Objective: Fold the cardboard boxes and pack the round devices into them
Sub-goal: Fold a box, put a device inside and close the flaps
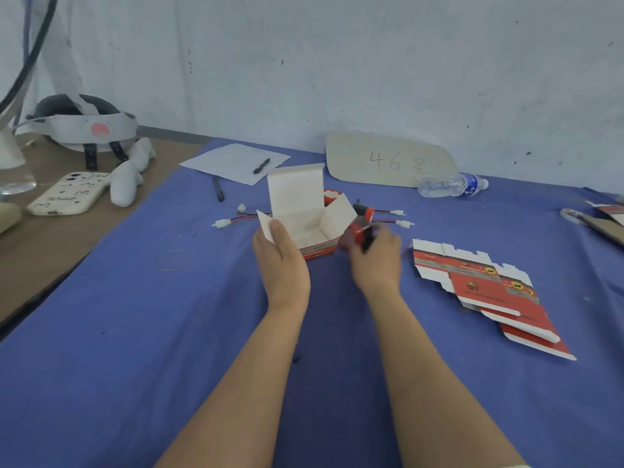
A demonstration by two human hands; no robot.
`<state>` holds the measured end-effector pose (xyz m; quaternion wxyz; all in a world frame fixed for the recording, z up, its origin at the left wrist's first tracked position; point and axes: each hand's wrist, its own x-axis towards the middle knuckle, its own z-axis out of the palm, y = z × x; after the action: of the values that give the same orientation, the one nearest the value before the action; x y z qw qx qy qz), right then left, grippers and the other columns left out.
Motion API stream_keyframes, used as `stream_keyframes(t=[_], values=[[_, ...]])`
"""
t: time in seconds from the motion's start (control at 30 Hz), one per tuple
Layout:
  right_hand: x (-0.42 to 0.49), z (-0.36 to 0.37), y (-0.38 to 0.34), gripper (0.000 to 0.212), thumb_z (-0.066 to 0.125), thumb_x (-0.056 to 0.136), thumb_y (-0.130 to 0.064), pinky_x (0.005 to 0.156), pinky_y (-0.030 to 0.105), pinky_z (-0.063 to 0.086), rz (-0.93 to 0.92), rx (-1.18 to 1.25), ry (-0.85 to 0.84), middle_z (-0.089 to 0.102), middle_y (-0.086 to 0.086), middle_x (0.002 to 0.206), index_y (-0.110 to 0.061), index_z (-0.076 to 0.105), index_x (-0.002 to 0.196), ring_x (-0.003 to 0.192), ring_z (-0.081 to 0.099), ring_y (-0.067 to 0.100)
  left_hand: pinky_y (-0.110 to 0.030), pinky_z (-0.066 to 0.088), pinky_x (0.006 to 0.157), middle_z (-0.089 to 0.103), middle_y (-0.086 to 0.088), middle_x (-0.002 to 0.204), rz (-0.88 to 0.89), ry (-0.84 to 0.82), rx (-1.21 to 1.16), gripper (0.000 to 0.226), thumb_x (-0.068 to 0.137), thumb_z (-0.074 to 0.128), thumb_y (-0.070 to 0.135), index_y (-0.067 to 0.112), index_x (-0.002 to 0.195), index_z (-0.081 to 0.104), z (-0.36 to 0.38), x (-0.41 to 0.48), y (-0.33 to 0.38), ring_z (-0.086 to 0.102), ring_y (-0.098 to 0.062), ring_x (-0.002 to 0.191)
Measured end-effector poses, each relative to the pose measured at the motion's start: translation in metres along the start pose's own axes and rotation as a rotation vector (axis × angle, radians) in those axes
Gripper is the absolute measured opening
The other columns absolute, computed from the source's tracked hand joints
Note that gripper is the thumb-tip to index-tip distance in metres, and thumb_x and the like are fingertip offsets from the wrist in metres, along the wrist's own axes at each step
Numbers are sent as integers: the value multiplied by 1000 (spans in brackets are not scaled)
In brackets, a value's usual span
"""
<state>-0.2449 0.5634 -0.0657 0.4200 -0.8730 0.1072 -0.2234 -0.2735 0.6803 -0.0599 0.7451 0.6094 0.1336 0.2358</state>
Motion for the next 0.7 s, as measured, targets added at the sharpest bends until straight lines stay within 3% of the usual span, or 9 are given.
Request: stream_keyframes(t=[0.1,0.17,0.23,0.3,0.37,0.43,0.5,0.6,0.7], values=[[2,-39,-5,51,65,89,-33,71,6,35,-56,294,389,47,8,124,-6,46,128,98,47,12,-36,47,92,55,-9,121,28,-94,110,38,104,29,37,9,119,49,3,-3,-4,55,-22,110],[1,-62,-14,46,65,89,-31,77,9,40,-188,358,461,48,-1,118,-13,49,127,93,51,10,-40,46,96,55,-8,120,60,-187,166,36,103,28,38,13,117,50,8,-10,-6,54,-22,109],[-5,-74,-26,38,66,87,-32,80,15,43,-316,322,374,51,-8,110,-23,54,121,90,55,8,-36,42,100,53,-8,125,86,-273,208,38,103,27,38,12,124,48,12,-17,-10,52,-21,114],[-11,-74,-34,28,67,85,-29,75,11,40,-398,203,162,57,-13,97,-29,60,113,84,54,-1,-21,40,92,54,-4,117,97,-320,212,34,104,28,34,14,123,47,12,-20,-11,52,-17,108],[-16,-64,-35,18,61,89,-30,70,16,42,-385,14,-119,60,-14,84,-25,66,105,75,54,-1,-7,36,73,55,7,100,80,-337,217,32,105,26,32,17,123,48,11,-20,-11,52,-5,92],[-19,-52,-29,22,51,94,-28,69,27,44,-301,-112,-292,64,-4,80,-16,68,98,72,54,9,-3,33,76,52,16,97,9,-333,235,42,105,22,37,18,130,49,9,-17,-9,48,1,89],[-21,-42,-21,28,43,97,-22,70,36,46,-274,-188,-308,66,5,84,-8,67,95,77,57,21,-18,32,92,50,12,106,-84,-322,254,53,103,17,46,18,134,50,8,-15,-7,43,-5,101],[-22,-31,-18,22,42,97,-13,76,33,48,-272,-134,-234,66,3,95,-11,62,104,87,57,20,-29,36,88,59,1,112,-98,-341,337,50,103,21,46,18,130,53,10,-11,-7,50,-15,103],[-23,-23,-17,15,44,96,-9,69,32,45,-297,-136,-189,64,1,90,-16,55,101,80,54,18,-31,43,83,62,1,111,-58,-383,347,39,102,33,41,15,122,54,8,-9,-12,56,-16,101]])
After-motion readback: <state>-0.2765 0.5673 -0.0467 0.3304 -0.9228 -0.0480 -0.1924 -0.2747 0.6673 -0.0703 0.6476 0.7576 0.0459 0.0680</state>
